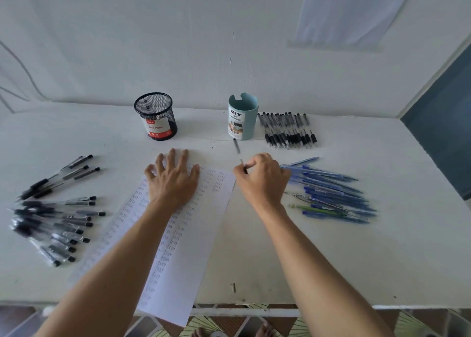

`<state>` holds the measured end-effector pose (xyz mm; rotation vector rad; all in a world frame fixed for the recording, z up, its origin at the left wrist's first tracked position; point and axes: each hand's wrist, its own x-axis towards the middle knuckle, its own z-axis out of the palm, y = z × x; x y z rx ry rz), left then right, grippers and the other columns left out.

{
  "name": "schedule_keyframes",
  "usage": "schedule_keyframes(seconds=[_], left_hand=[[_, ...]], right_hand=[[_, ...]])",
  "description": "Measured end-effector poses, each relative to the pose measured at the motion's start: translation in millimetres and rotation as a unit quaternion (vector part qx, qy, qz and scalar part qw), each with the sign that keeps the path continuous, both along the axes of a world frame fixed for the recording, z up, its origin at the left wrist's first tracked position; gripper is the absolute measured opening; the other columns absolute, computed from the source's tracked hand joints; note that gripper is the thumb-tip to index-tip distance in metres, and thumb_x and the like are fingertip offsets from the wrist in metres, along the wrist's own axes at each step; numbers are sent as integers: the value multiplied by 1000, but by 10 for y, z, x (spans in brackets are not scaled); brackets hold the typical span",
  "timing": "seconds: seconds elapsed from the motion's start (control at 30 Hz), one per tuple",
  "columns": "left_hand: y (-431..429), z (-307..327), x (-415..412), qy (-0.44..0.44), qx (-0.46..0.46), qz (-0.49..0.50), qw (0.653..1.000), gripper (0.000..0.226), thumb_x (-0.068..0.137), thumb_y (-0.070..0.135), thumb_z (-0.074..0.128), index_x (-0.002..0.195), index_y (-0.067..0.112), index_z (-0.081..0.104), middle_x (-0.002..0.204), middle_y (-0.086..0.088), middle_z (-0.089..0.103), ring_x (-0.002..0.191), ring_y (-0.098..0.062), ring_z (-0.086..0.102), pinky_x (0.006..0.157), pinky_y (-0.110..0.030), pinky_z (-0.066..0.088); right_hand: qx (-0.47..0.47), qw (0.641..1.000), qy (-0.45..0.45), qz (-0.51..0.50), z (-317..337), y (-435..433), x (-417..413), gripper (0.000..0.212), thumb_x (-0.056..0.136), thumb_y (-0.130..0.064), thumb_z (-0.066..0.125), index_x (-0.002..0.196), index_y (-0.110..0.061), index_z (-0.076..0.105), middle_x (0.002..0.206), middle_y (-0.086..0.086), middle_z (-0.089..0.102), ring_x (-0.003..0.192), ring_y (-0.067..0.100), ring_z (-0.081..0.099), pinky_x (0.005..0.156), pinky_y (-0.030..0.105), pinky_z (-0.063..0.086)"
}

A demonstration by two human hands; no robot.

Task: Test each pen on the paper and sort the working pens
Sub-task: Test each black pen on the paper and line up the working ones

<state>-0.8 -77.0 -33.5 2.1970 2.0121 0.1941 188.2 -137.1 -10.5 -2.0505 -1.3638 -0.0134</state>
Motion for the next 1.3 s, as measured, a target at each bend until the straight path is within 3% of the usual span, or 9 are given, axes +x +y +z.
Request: schedule_keyframes(seconds=[0.1,0.2,0.47,0.67,0.9,1.13,1.2,1.3], left_hand=[[1,-17,-6,0,0,1,1000,59,98,60,19,152,34,19,165,0,14,151,-27,11,118,-55,14],[13,-29,-10,0,4,1,1000,60,98,60,18,152,34,19,164,1,15,151,-27,11,118,-54,14],[13,-27,-3,5,11,4,1000,61,98,60,19,153,34,19,164,1,15,151,-26,12,117,-54,14],[25,-23,2,4,17,4,1000,60,98,61,22,151,34,22,162,1,18,149,-27,14,116,-55,15],[37,-32,8,2,20,10,1000,59,97,61,23,150,35,23,162,1,20,149,-26,14,116,-55,14],[34,-28,11,0,21,12,1000,59,97,61,24,149,34,25,161,1,22,149,-26,16,115,-55,15],[31,-25,14,0,22,12,1000,59,96,61,24,148,34,26,161,1,22,148,-26,16,115,-54,15],[26,-23,9,-3,23,11,1000,59,96,61,24,148,34,27,160,0,24,148,-26,17,114,-54,16]], right_hand=[[85,995,8,-57,28,40,189,14,78,-34,66,80,-21,66,81,-6,66,71,18,59,74,34,25],[118,986,28,-114,75,147,409,14,79,-32,65,80,-18,66,81,-1,67,73,22,60,76,35,24],[24,978,64,-199,180,562,1029,16,90,-32,57,86,-20,66,104,1,63,103,28,52,80,37,23],[-75,978,62,-186,50,801,1215,17,92,-33,57,94,-24,72,122,4,58,120,30,43,91,41,30],[-113,975,68,-179,41,845,1249,23,92,-37,55,102,-27,72,123,6,56,121,31,42,94,43,30],[-42,983,80,-160,262,693,1009,24,88,-35,55,106,-23,67,118,4,59,116,29,46,86,38,27],[-21,988,74,-135,299,586,801,24,88,-35,57,105,-23,68,115,3,61,114,29,48,83,37,26],[-16,996,68,-56,251,339,392,23,88,-36,58,105,-22,67,111,2,62,108,25,52,89,37,33]])
